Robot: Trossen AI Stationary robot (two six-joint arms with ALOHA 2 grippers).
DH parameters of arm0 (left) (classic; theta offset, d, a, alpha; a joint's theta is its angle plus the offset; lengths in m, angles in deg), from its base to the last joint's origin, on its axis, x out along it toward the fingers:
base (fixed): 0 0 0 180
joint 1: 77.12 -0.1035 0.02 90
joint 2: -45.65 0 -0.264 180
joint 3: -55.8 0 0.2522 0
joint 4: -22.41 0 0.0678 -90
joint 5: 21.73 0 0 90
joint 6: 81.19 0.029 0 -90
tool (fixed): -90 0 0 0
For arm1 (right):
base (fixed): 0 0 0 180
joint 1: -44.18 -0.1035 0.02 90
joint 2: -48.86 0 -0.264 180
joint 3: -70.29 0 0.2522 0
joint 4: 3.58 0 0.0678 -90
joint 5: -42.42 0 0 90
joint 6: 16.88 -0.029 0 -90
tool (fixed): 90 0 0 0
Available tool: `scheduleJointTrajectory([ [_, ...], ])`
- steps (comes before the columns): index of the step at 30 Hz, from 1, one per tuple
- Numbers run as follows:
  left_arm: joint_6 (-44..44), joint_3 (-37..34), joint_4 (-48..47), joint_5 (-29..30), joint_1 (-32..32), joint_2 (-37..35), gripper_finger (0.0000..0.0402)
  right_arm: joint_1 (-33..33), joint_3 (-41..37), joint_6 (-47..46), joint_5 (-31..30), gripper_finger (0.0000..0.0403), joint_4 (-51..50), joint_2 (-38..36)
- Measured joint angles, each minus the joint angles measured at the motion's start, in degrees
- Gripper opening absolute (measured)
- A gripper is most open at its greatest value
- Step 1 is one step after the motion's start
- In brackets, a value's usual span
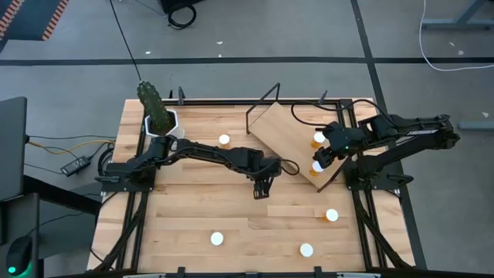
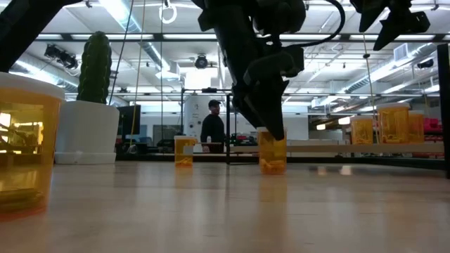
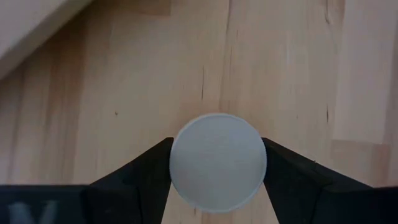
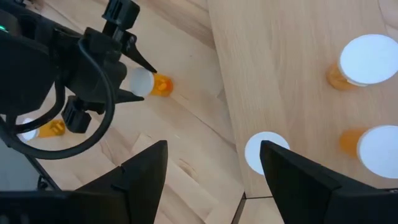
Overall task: Pick and place medicine bottles onto shelf by color
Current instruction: Put the orange pill bottle on the shelf aligned with the middle right orange pill bottle
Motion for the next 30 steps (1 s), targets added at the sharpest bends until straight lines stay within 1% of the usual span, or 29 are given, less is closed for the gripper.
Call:
scheduleJointTrajectory([
  [10,0.52,0.0,-0.94,0.03,0.14,-0.52,0.0299,0.0,0.0,0.22,0.01,0.0263,0.0,0.0],
  [17,0.51,0.0,-4.62,0.04,-0.18,-6.02,0.0335,0.0,0.0,1.73,-0.03,0.0263,1.14,0.0],
  [19,-0.02,0.02,-6.5,-0.01,-0.23,-8.01,0.0338,0.0,0.0,3.33,-0.06,0.0263,2.33,0.0],
  [21,-2.8,0.04,-9.92,-0.21,-0.28,-9.83,0.0336,0.0,0.0,5.42,-0.07,0.0263,2.91,0.52],
  [23,-5.1,0.04,-13.07,-0.3,-0.28,-11.54,0.0331,0.0,0.0,7.78,-0.22,0.0263,3.03,1.59],
  [25,-5.32,0.03,-15.19,-0.34,-0.27,-12.9,0.0324,0.0,0.0,9.58,-0.72,0.0263,3.08,3.38],
  [27,-4.28,0.02,-17.04,-0.34,-0.06,-14.3,0.0316,0.0,-0.02,10.12,-3.0,0.0263,4.24,5.62],
  [30,-3.55,0.09,-20.78,-0.34,0.48,-16.93,0.0304,-0.51,-0.02,10.81,-5.57,0.0263,9.57,8.98],
])
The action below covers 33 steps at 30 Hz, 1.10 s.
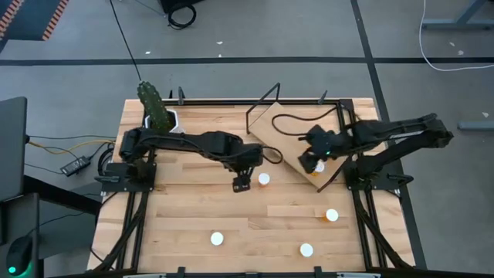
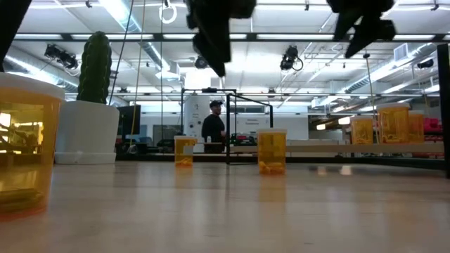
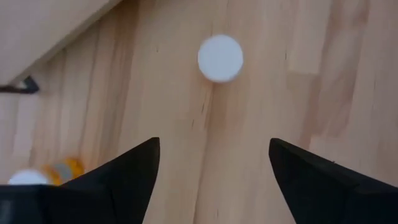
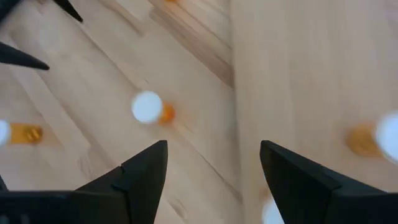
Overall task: Pick and place medicine bottles onto shelf by color
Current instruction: Put the orange pill bottle on the shelf aligned with the middle right orange pill bottle
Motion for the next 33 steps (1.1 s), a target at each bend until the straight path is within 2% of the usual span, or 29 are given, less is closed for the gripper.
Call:
scheduleJointTrajectory([
  [5,0.71,-6.21,0.54,0.11,0.77,-6.32,0.0288,-0.22,0.0,1.02,-1.17,0.0263,8.3,5.89],
  [12,-2.45,-25.98,9.72,0.0,0.69,-19.58,0.0276,-0.23,-0.02,-0.96,-0.83,0.0263,16.62,10.43],
  [16,-7.32,-34.42,13.42,-0.07,0.75,-26.6,0.0274,-0.17,0.0,-0.22,-0.87,0.0263,22.08,12.72],
  [22,-12.83,-42.08,19.25,0.68,0.93,-33.52,0.0274,-0.04,-0.02,6.55,-0.81,0.0263,27.62,17.59],
  [27,-16.67,-47.03,20.01,1.03,1.42,-35.13,0.0274,-0.05,0.0,12.14,1.9,0.0263,32.52,21.85],
  [33,-22.28,-50.37,20.51,1.05,4.12,-36.24,0.0266,1.41,0.02,12.51,3.91,0.0263,32.81,23.82],
])
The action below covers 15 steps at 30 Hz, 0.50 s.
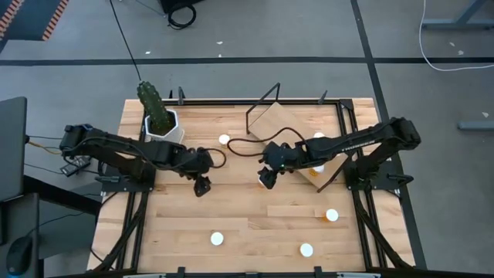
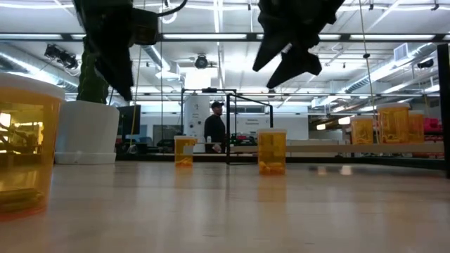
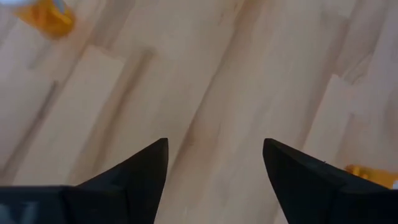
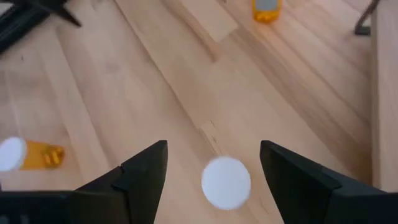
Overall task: Pick and place medicine bottles onto shelf by color
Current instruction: Put the orange pill bottle on the shelf aligned with the middle right orange pill bottle
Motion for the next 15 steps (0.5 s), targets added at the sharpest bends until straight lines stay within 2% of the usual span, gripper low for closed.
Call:
scheduleJointTrajectory([
  [6,-0.72,-0.64,1.53,0.74,2.08,-0.03,0.0254,0.78,0.02,6.0,1.72,0.0266,-0.69,1.4],
  [15,-2.82,-0.58,1.87,1.31,2.14,-0.01,0.0243,0.66,-0.02,10.56,3.4,0.0299,-0.23,6.73],
])
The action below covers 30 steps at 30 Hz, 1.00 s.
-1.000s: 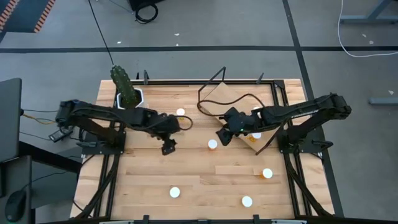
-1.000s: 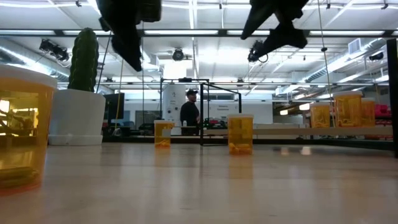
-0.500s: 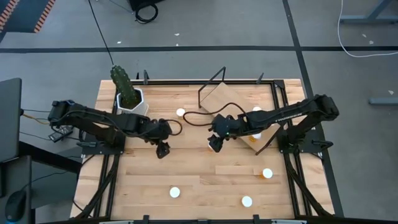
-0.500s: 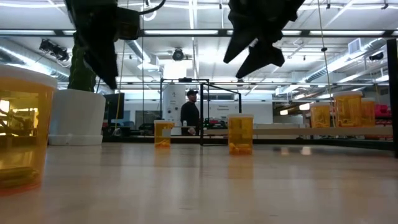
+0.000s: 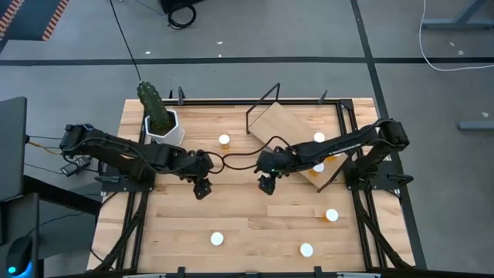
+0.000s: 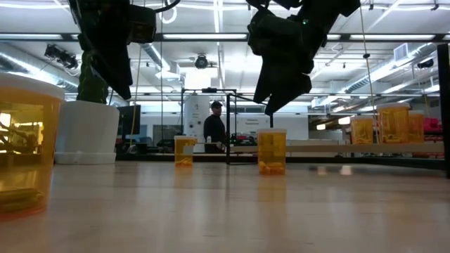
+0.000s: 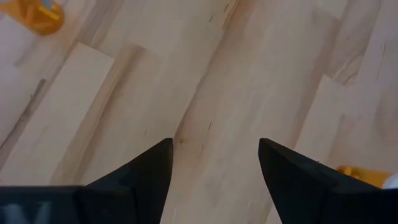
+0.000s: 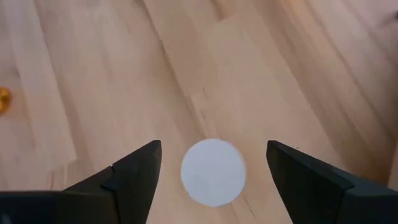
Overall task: Pick and place medicine bottles onto shelf by color
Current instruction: Put the orange pill bottle on the shelf aligned with the middle right orange pill bottle
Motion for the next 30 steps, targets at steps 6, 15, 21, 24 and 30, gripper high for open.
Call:
scheduleJointTrajectory([
  [6,-1.31,0.0,0.1,0.0,-0.02,0.0,0.0242,-0.42,0.0,0.99,-0.06,0.0315,-0.52,-0.04],
  [15,-3.95,0.0,0.23,0.89,-0.07,0.0,0.0231,-1.11,-0.61,-1.38,0.39,0.036,0.32,1.4],
  [21,-4.32,0.0,0.89,1.11,-0.04,0.0,0.0231,-1.56,-1.47,0.06,-3.32,0.0367,0.71,1.38],
  [24,-4.34,0.0,0.98,1.16,-0.04,0.0,0.0231,-1.54,-3.27,-0.51,-3.32,0.0367,2.43,1.38],
  [30,-5.43,0.0,1.02,1.27,-0.04,0.0,0.0231,-2.33,-4.86,-2.22,-3.09,0.0367,5.7,1.36],
])
